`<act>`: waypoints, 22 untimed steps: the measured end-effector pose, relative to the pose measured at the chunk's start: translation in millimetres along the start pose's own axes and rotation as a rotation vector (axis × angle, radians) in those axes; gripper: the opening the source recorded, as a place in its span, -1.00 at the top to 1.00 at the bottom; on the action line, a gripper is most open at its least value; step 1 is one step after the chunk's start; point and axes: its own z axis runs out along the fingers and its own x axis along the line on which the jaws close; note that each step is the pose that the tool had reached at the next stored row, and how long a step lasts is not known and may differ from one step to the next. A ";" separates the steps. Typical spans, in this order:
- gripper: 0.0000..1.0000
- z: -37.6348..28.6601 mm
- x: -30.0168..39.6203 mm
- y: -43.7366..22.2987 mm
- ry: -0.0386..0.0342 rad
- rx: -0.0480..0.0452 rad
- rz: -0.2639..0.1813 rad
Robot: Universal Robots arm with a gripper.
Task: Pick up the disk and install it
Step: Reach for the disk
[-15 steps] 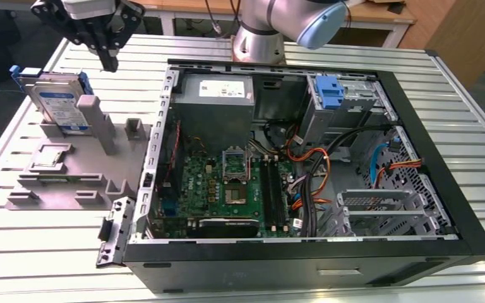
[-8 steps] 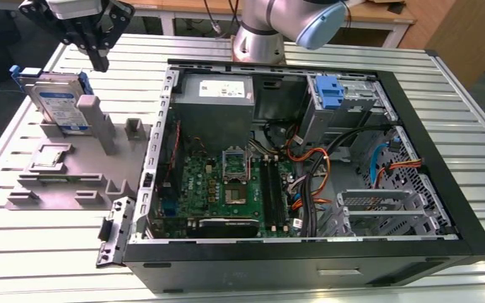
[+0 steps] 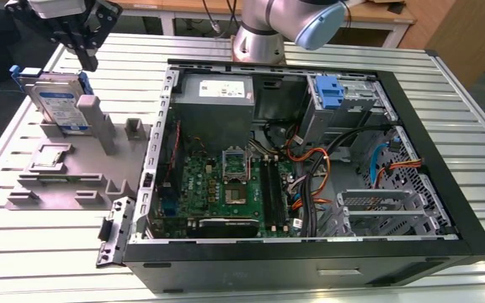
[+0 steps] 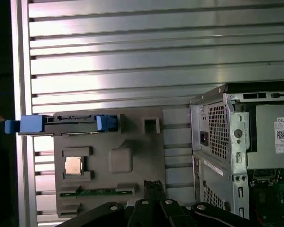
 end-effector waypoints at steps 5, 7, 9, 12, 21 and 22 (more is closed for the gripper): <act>0.79 0.3 16.1 -0.4 0.0006 0.0000 0.001; 0.79 0.3 22.1 -0.5 0.0009 0.0001 0.001; 0.79 0.4 28.4 -0.6 0.0012 0.0001 0.001; 0.79 0.6 37.4 -0.8 0.0017 0.0000 0.001; 0.79 2.6 64.5 3.2 0.0053 0.0002 0.002; 0.79 3.1 67.4 4.9 0.0053 0.0002 0.002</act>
